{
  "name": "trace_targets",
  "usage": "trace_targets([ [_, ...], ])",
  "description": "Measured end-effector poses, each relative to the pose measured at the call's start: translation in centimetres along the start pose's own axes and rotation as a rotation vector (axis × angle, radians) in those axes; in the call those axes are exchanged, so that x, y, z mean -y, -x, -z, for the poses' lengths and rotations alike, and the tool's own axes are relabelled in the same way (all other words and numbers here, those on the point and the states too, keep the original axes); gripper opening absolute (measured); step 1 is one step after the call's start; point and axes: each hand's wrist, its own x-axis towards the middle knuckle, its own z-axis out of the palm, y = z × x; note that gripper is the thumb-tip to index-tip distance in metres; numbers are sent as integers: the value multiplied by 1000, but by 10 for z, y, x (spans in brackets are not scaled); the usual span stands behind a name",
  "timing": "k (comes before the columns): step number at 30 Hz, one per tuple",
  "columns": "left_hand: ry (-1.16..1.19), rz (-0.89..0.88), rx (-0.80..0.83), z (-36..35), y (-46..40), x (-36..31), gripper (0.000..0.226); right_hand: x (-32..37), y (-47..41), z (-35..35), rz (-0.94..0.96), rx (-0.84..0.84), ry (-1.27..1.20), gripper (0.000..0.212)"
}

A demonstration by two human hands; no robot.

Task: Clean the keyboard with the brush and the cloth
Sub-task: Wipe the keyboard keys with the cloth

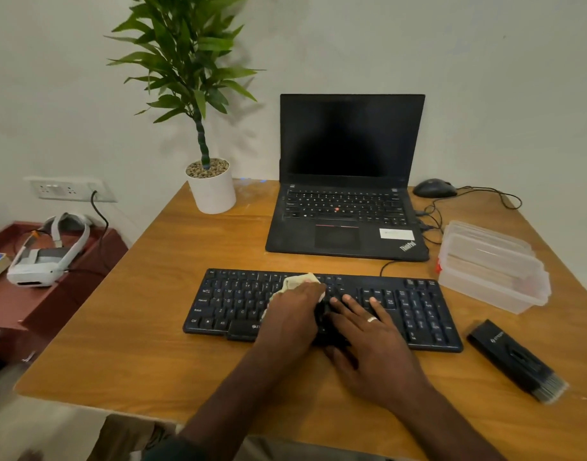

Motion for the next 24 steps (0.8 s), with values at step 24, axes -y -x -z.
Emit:
trace_targets([
  [24, -20, -53, 48, -33, -11, -37, 38, -41, 25, 18, -13, -34, -117, 54],
])
